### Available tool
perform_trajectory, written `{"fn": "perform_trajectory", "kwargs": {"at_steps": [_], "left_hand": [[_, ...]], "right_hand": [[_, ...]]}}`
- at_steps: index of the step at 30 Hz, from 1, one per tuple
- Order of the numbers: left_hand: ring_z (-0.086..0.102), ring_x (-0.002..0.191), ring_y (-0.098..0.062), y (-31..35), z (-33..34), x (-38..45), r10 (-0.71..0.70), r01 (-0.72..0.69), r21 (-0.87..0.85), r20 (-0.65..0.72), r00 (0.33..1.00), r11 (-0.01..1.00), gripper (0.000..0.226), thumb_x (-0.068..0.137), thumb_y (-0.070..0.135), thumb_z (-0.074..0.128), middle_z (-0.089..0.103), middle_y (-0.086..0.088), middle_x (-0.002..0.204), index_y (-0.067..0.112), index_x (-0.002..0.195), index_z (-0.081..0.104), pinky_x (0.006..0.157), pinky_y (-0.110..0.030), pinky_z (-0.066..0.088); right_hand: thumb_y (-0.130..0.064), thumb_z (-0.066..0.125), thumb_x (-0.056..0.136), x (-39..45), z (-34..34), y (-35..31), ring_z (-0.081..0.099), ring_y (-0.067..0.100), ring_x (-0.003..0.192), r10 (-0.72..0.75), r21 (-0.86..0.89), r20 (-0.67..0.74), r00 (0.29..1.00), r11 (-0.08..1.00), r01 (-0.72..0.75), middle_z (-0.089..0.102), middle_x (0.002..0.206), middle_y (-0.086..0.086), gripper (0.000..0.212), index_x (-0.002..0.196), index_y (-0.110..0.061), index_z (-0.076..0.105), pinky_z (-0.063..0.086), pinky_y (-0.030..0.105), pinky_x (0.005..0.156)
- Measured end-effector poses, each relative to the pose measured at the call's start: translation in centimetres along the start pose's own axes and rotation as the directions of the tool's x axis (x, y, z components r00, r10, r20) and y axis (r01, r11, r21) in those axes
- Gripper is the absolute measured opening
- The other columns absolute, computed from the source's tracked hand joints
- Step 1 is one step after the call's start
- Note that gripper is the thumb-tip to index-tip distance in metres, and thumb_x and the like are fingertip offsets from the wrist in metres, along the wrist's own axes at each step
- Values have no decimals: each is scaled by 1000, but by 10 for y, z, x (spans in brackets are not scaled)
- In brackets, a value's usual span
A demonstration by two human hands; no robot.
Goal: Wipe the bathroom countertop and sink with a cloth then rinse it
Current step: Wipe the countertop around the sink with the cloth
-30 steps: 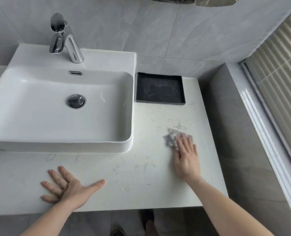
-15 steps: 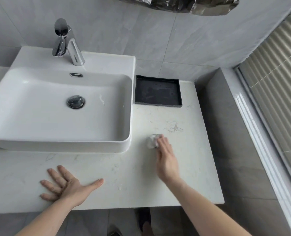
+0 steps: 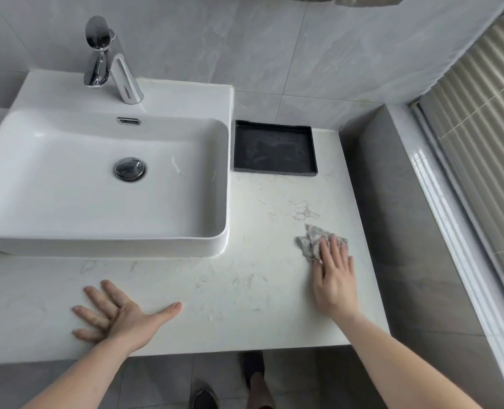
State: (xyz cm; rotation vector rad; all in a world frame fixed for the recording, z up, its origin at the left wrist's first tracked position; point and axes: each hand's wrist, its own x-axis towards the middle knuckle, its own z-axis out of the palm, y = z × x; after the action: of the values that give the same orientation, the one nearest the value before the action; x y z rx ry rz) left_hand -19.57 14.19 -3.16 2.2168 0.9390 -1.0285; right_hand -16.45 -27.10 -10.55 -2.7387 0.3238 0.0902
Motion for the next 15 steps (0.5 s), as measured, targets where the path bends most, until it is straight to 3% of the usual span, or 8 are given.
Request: {"fn": "perform_trajectory", "kwargs": {"at_steps": [3,5,7,8,11,15], "left_hand": [[-43,142,-40,-1,-1,-1,12,-12,-21,4,1000,1000,178,28,100,63,-49,-7,154,19,151,-37,115,-66,-16],[-43,142,-40,-1,-1,-1,14,-14,-26,8,1000,1000,178,28,100,63,-48,-7,155,19,151,-36,115,-66,-16],[-43,142,-40,-2,-1,-1,10,-9,-28,13,1000,1000,178,27,101,62,-48,-7,155,19,151,-36,115,-66,-16],[-43,142,-41,-2,-2,-2,7,-7,-26,16,1000,1000,178,27,101,62,-48,-7,155,19,151,-37,115,-67,-15],[-42,142,-41,-2,-1,-4,7,-7,-17,14,1000,1000,177,28,101,62,-48,-8,155,19,151,-37,115,-67,-15],[-42,143,-39,0,-1,-6,7,-7,-12,1,1000,1000,176,30,100,63,-49,-6,155,20,150,-37,115,-66,-16]], "right_hand": [[-21,33,111,-2,-33,39,12,16,159,141,82,-38,989,987,-138,24,170,-2,49,160,-19,37,25,50,126],[-23,32,112,-4,-49,36,34,23,153,253,168,-81,964,957,-237,34,166,-8,45,156,-27,43,41,48,115],[-21,32,111,-8,-53,16,53,29,137,253,280,-114,961,936,-213,47,157,-7,41,149,-31,46,48,46,106],[-18,33,111,-11,-49,3,54,27,135,206,333,-127,970,930,-154,51,153,-6,40,147,-29,48,47,47,108],[-11,40,110,-26,-18,-36,37,19,152,47,392,-108,993,920,-1,43,160,-9,41,148,-23,52,34,51,122],[-32,37,110,-56,24,-96,-2,12,160,-255,176,133,958,957,230,11,171,-13,49,159,-32,36,2,42,131]]}}
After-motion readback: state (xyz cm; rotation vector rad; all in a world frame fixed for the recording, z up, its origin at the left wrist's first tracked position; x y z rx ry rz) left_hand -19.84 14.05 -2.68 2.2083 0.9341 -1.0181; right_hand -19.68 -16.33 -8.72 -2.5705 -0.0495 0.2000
